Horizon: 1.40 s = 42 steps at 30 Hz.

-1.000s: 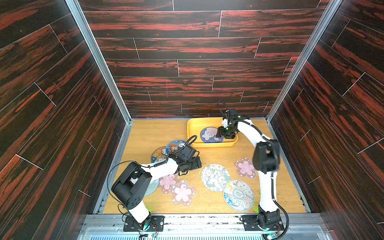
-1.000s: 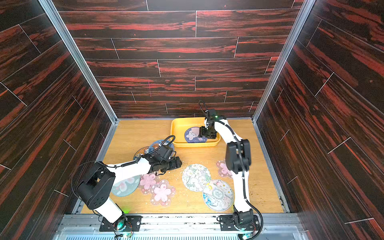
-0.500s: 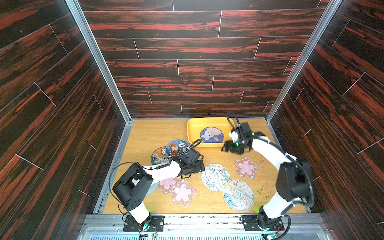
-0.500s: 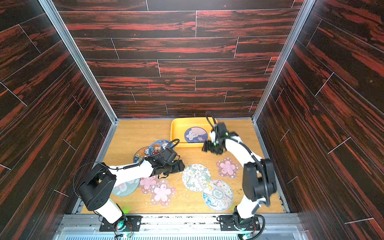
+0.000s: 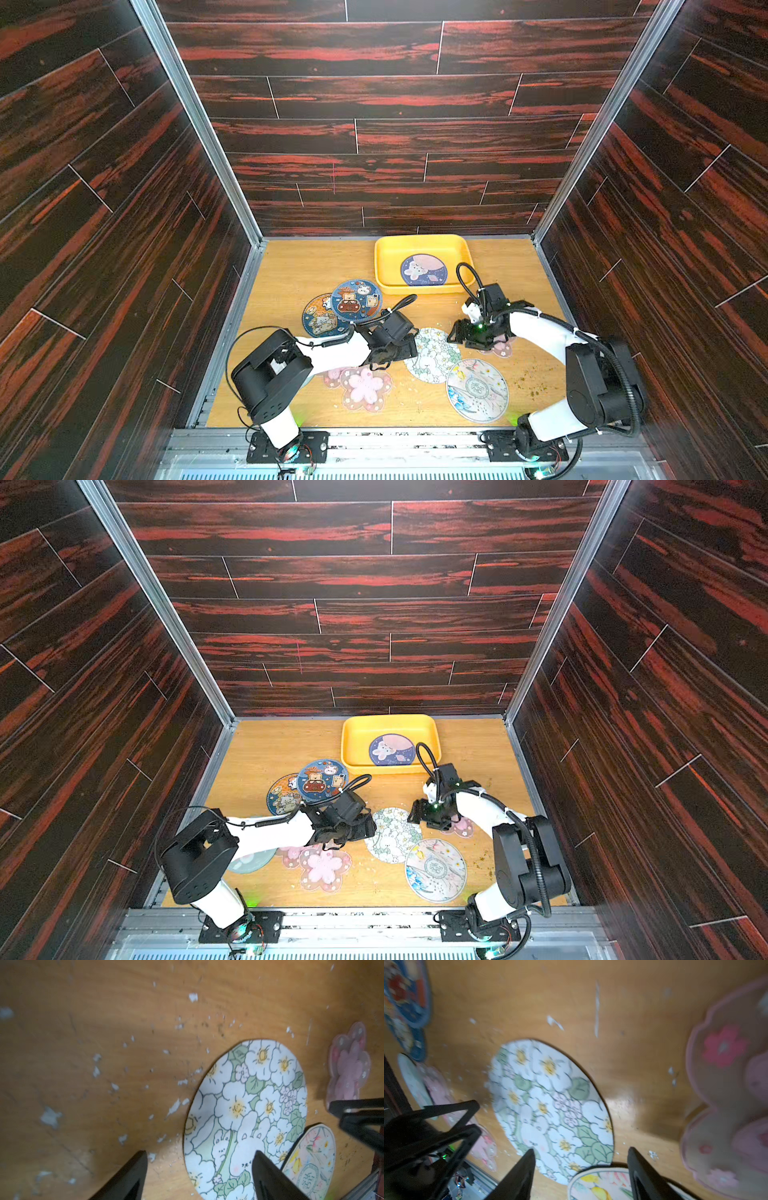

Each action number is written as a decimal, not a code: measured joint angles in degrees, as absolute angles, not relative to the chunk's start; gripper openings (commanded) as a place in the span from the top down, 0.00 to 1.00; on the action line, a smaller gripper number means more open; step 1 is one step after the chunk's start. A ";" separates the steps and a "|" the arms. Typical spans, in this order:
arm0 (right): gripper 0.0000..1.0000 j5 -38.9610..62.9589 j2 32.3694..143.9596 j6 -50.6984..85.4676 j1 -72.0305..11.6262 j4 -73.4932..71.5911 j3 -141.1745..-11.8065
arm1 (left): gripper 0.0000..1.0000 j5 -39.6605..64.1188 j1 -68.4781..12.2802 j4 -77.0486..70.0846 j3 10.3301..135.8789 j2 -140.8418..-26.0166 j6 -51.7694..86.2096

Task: Put the coasters into the storage box
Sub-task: Pick up the coaster from the center of the board.

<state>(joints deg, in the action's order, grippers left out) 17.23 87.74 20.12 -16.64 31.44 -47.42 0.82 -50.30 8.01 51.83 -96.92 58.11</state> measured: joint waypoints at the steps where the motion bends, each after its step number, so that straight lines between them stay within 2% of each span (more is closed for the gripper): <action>1: 0.29 17.28 87.74 20.14 -16.64 31.20 -46.81 | 0.21 0.75 -50.54 7.97 51.83 -97.08 58.52; 15: 0.31 17.93 87.74 20.32 -17.78 26.89 -43.72 | 0.29 -0.03 -52.01 5.21 53.28 -100.07 62.26; 22: 0.35 18.06 87.85 21.23 -19.68 25.12 -43.42 | 0.30 -0.03 -52.16 4.45 53.43 -100.47 62.65; 26: 0.41 17.85 88.12 21.96 -20.23 24.64 -43.40 | 0.30 -0.03 -52.16 4.45 53.43 -100.47 62.83; 32: 0.57 17.91 88.84 22.55 -20.75 23.99 -43.40 | 0.31 -0.05 -52.16 4.36 53.36 -100.47 63.07; 39: 0.93 18.31 88.88 23.79 -20.97 23.42 -43.66 | 0.31 -0.08 -52.16 3.68 52.80 -100.20 63.11; 42: 1.00 18.68 88.88 24.32 -21.17 23.33 -44.66 | 0.31 -0.27 -52.18 3.22 52.40 -99.98 63.24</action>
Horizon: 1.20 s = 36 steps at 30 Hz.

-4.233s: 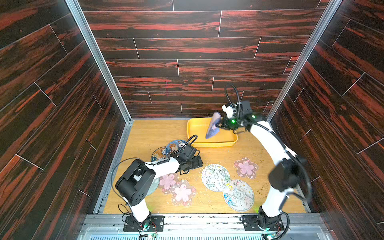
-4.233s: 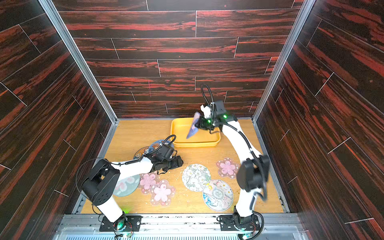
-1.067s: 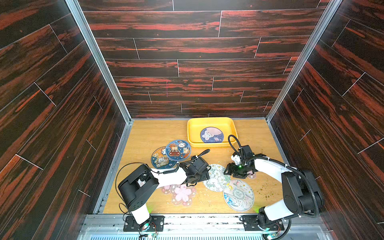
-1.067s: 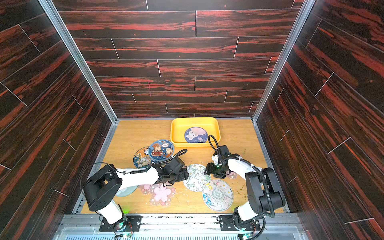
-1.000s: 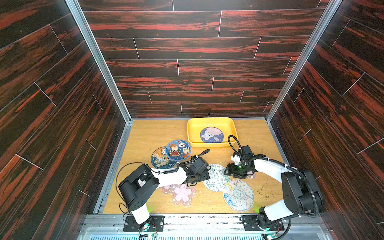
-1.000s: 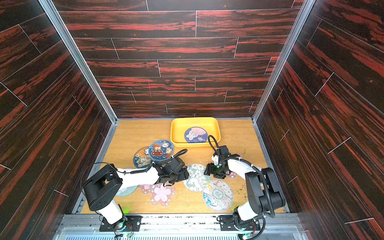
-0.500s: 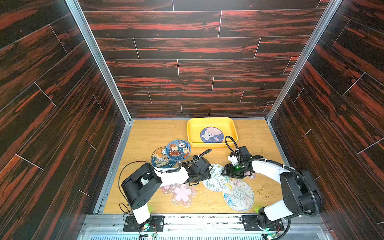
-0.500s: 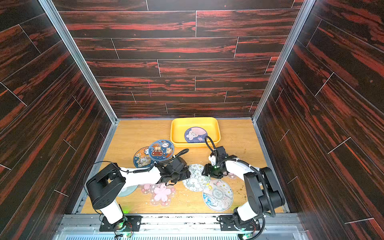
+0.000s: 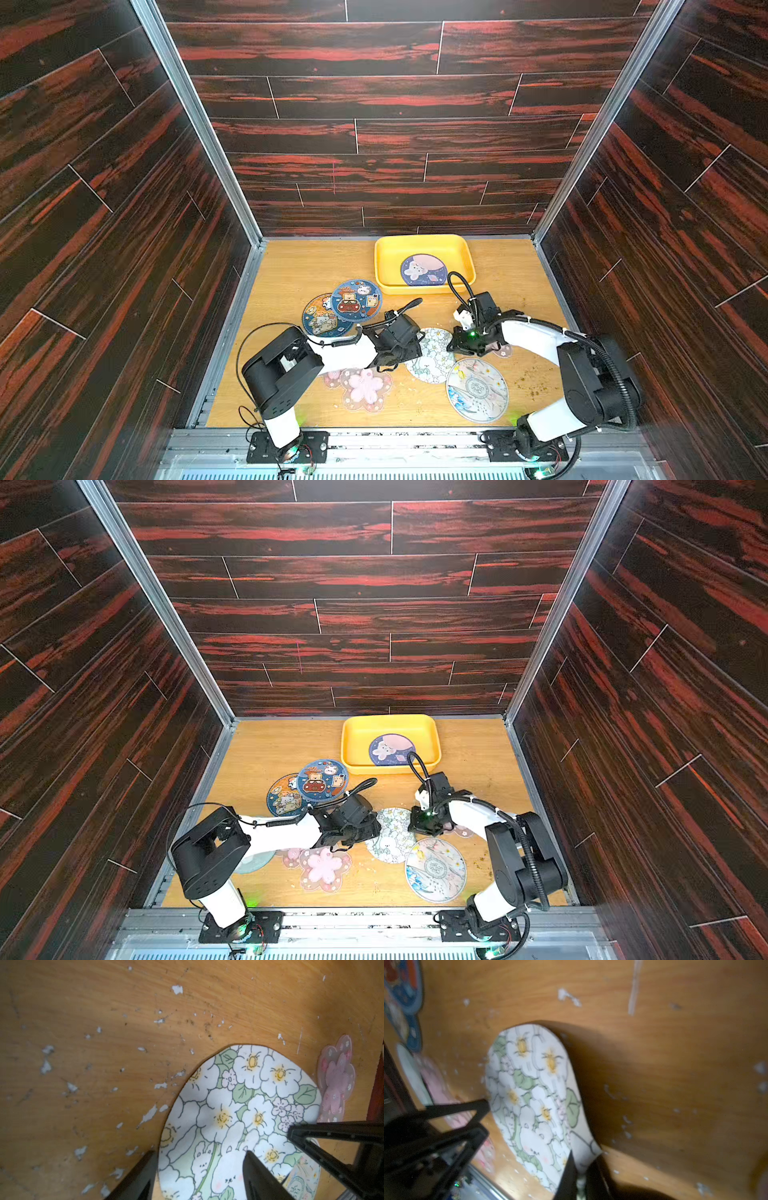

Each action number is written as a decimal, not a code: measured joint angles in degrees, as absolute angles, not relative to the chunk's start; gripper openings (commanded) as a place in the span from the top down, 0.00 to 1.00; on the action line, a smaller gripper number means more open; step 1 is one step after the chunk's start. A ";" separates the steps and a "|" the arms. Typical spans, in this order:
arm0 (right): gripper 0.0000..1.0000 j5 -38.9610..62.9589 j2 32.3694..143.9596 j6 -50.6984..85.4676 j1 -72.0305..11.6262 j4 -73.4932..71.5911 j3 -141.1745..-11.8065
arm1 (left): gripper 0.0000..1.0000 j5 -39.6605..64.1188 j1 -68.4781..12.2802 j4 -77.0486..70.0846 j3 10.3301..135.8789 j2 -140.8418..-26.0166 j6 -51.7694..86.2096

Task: Put the coasters into the storage box
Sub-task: Pick up the coaster from the center of the board, then place the coaster in the storage box.

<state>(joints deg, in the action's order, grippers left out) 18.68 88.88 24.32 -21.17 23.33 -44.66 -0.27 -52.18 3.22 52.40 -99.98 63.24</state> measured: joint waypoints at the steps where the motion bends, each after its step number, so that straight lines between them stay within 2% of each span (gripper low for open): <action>1: 1.00 19.05 88.88 24.38 -21.17 23.38 -45.28 | 0.31 -0.40 -52.21 3.36 52.27 -99.77 63.29; 13: 1.00 22.41 88.71 24.62 -21.17 28.05 -58.57 | 0.24 -3.33 -51.00 10.11 47.75 -93.62 63.26; 25: 1.00 24.21 90.00 23.55 -21.17 36.47 -81.25 | 0.18 -3.60 -48.18 11.55 46.70 -90.00 61.93; 36: 1.00 24.36 110.24 23.33 -21.17 38.28 -108.86 | 0.15 -3.20 -46.70 11.05 45.17 -87.24 61.30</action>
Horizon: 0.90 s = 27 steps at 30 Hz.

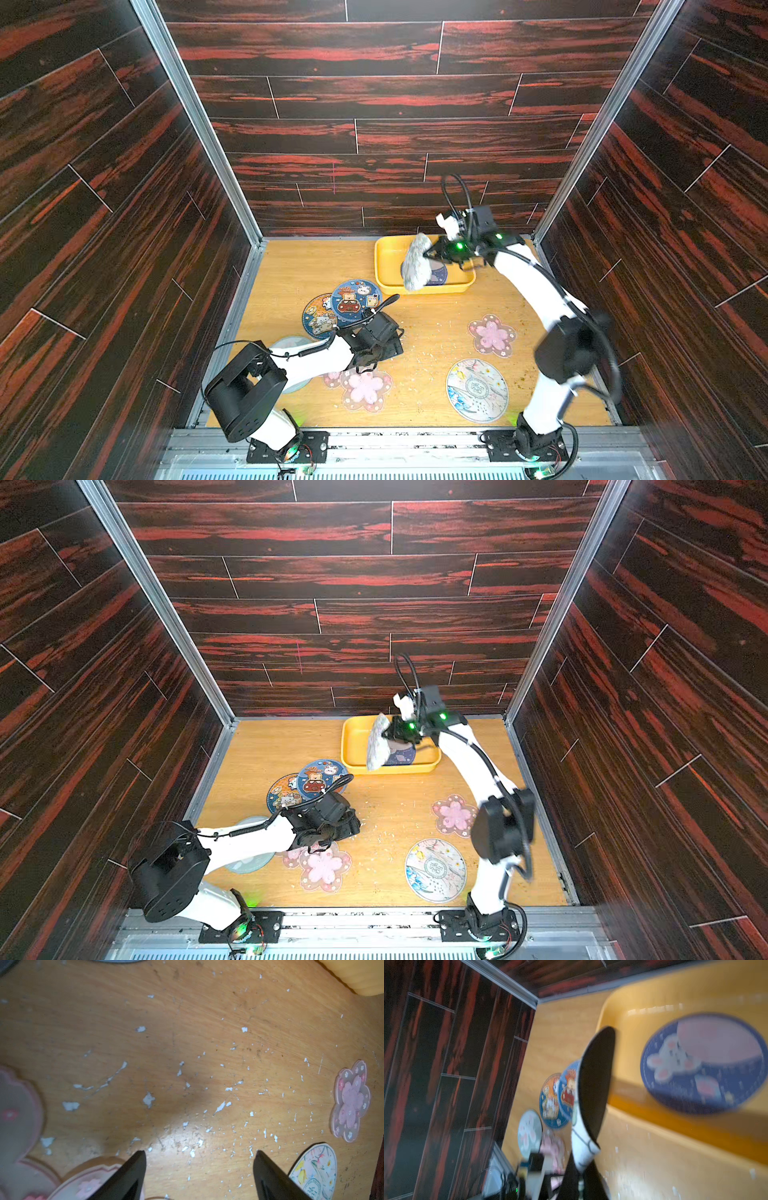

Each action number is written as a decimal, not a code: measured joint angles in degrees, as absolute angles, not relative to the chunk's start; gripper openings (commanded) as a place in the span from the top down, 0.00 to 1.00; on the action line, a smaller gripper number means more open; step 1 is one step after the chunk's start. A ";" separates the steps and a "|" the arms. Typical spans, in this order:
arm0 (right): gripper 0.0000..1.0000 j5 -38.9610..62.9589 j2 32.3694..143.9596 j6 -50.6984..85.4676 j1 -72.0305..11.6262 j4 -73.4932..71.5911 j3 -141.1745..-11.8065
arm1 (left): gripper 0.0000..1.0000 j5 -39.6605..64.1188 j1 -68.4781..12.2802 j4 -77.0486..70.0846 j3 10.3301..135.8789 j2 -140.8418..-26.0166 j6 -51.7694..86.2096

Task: Put the coasters into the storage box
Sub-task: Place the coaster in the storage box.

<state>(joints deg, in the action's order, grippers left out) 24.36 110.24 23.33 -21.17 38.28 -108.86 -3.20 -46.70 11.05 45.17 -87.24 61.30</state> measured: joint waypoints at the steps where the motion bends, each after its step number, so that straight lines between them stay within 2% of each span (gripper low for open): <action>1: 1.00 24.45 112.73 23.35 -21.17 38.74 -112.20 | 0.15 -3.16 -46.61 11.05 44.86 -87.00 61.30; 8: 1.00 25.32 129.45 23.35 -21.17 43.20 -135.74 | 0.14 -3.01 -46.24 11.07 43.16 -85.19 61.30; 12: 1.00 25.96 136.86 23.55 -21.06 44.77 -143.28 | 0.14 -2.98 -45.89 11.11 42.96 -84.95 61.14; 17: 1.00 25.82 142.45 23.55 -20.21 47.00 -143.46 | 0.14 -2.94 -45.56 11.14 42.96 -84.95 60.71; 24: 1.00 22.68 143.33 21.56 -17.02 49.71 -138.63 | 0.13 -2.87 -45.25 11.40 42.96 -84.95 60.07; 26: 0.93 20.93 143.33 20.62 -16.16 50.50 -137.88 | 0.13 -2.85 -45.21 11.66 42.96 -84.95 59.96; 27: 0.84 19.84 143.33 20.10 -15.81 50.87 -137.51 | 0.13 -2.83 -45.21 11.84 42.98 -84.95 59.88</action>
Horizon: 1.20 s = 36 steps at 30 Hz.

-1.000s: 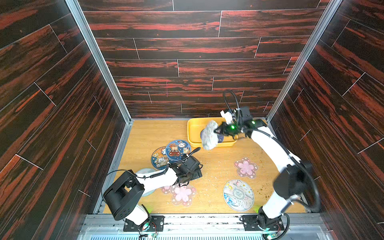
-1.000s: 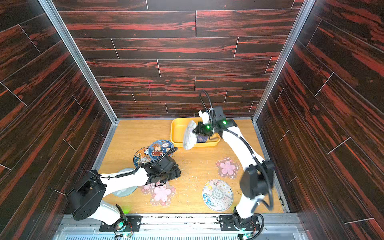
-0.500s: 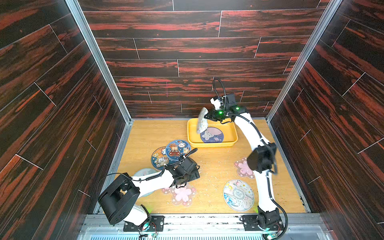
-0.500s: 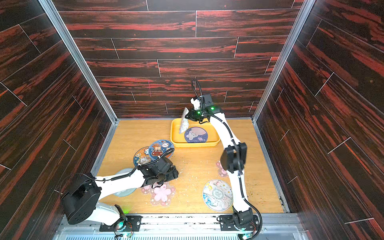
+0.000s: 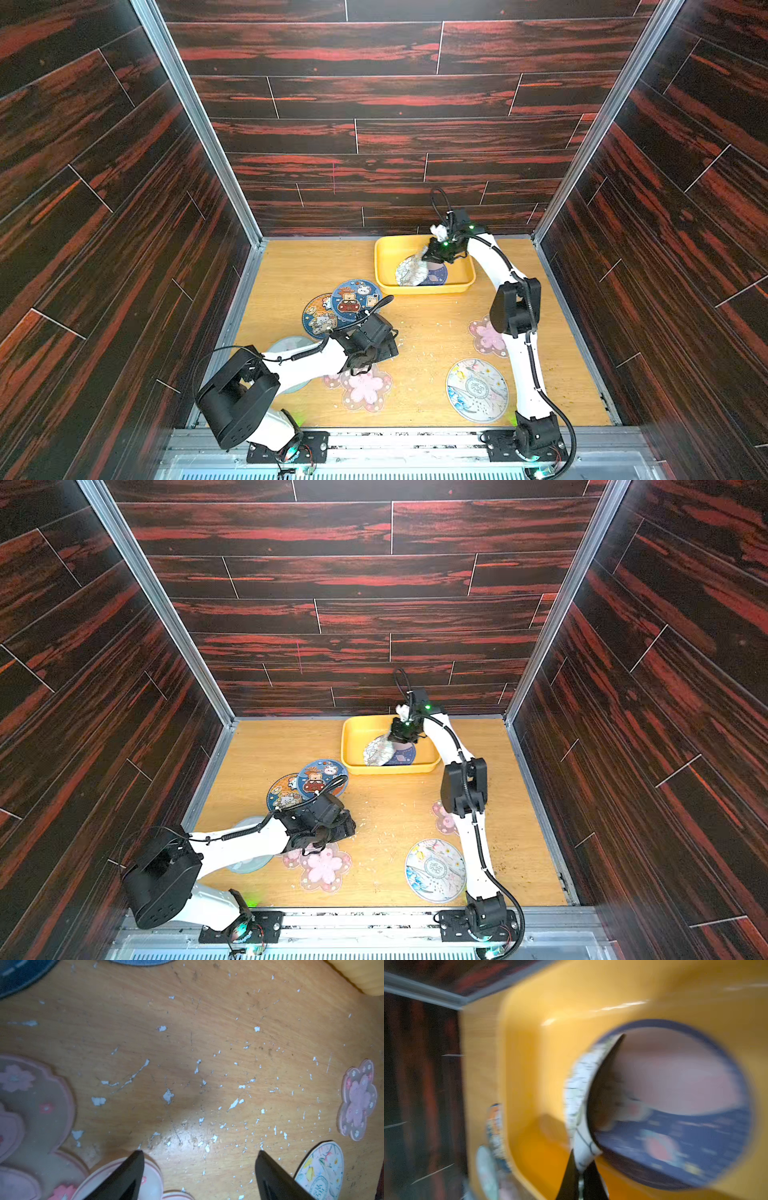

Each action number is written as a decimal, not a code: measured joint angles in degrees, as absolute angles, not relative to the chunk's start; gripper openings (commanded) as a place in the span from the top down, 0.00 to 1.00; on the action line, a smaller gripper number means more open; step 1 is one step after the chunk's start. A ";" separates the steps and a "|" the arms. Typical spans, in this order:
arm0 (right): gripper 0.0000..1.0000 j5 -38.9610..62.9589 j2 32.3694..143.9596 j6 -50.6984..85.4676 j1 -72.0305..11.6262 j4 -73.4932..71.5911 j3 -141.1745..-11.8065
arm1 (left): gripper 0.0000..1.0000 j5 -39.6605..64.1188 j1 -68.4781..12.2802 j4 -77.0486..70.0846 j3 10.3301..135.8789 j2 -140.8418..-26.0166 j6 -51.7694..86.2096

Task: Put the coasters into the storage box
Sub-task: Place the coaster in the storage box.

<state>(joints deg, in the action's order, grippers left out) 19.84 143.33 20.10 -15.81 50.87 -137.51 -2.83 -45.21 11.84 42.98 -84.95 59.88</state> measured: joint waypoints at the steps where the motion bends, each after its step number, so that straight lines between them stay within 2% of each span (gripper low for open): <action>1: 0.75 18.83 143.33 19.40 -15.55 51.44 -137.34 | 0.13 -2.83 -45.17 12.05 43.00 -84.95 59.81; 3: 0.57 17.32 143.33 18.57 -15.40 52.27 -137.19 | 0.13 -2.79 -45.10 12.38 43.20 -84.97 59.77; 4: 0.52 16.69 143.31 18.00 -15.42 52.56 -137.19 | 0.13 -2.76 -45.06 12.40 43.31 -84.97 59.72; 7: 0.41 14.76 143.02 16.88 -15.64 52.45 -135.74 | 0.13 -2.55 -45.04 12.43 43.72 -85.08 59.51; 10: 0.35 12.99 141.95 16.23 -15.79 51.81 -131.61 | 0.12 -2.50 -44.99 12.62 44.31 -85.19 59.33; 15: 0.31 11.31 136.62 15.57 -15.79 49.74 -122.21 | 0.12 -2.52 -44.95 12.67 45.15 -85.36 59.11; 26: 0.25 10.55 112.84 15.81 -15.11 41.39 -103.07 | 0.12 -2.44 -44.73 12.95 46.00 -86.50 58.48; 36: 0.21 11.99 100.22 17.50 -5.17 36.05 -77.87 | 0.11 -1.91 -44.62 13.26 47.18 -87.35 57.30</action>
